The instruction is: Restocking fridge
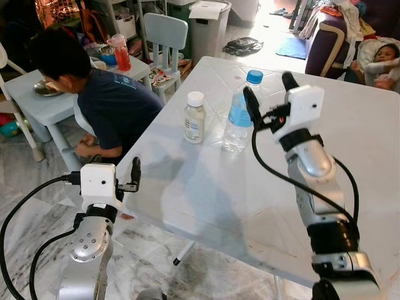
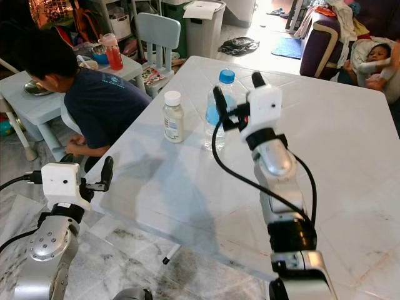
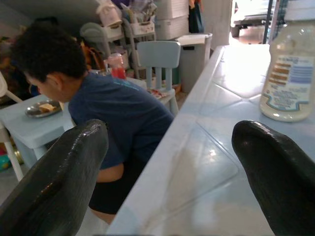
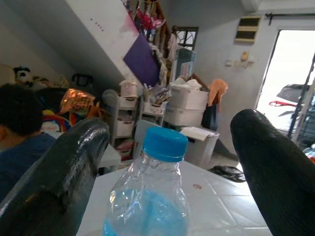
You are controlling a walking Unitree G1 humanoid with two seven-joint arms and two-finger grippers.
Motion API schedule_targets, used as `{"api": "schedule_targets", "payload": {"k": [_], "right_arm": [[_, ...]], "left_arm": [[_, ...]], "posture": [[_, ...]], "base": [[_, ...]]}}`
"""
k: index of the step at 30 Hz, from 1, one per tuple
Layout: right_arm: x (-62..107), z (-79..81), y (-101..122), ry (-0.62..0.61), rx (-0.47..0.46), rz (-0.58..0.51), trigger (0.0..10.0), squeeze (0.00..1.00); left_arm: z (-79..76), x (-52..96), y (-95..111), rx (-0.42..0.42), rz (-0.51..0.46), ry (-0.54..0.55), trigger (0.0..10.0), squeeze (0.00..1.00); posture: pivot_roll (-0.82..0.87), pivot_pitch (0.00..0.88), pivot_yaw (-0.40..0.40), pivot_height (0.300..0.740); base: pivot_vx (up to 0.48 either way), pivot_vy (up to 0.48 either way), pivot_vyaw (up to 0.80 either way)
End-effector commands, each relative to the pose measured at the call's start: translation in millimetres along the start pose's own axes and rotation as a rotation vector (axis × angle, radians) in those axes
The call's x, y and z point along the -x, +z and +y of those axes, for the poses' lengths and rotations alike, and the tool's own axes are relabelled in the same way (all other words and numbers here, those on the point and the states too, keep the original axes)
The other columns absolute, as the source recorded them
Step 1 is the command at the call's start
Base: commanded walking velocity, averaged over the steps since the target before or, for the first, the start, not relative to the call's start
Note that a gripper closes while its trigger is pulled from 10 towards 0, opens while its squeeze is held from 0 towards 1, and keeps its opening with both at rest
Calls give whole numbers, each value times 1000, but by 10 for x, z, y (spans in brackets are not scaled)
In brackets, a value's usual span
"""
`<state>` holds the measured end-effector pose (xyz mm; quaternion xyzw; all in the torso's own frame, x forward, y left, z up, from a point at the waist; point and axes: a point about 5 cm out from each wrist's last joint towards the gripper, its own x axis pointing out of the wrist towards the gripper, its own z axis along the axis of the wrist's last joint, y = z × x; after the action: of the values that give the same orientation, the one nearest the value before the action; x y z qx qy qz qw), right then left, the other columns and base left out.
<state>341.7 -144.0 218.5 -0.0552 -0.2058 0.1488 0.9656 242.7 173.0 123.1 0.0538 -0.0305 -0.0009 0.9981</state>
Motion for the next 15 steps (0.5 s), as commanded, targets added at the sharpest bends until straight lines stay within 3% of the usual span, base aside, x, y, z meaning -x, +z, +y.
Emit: {"api": "schedule_targets", "payload": {"k": [1,7,15], "right_arm": [[-37,-87,33,-17,-15,-5,10000,0],[-240,-182,132,-13,-37,-16,10000,0],[-470,-217,101,33,-60,67,10000,0]], "left_arm": [[2,17,27,-11,-2,-2,10000,0],[-17,26,42,-17,7,-27,10000,0],[-10,28,57,-27,13,-31,10000,0]], "posture": [[125,88,-5,740],[142,104,4,740],[164,111,4,740]], "base": [[0,0,0],[0,0,0],[0,0,0]]}}
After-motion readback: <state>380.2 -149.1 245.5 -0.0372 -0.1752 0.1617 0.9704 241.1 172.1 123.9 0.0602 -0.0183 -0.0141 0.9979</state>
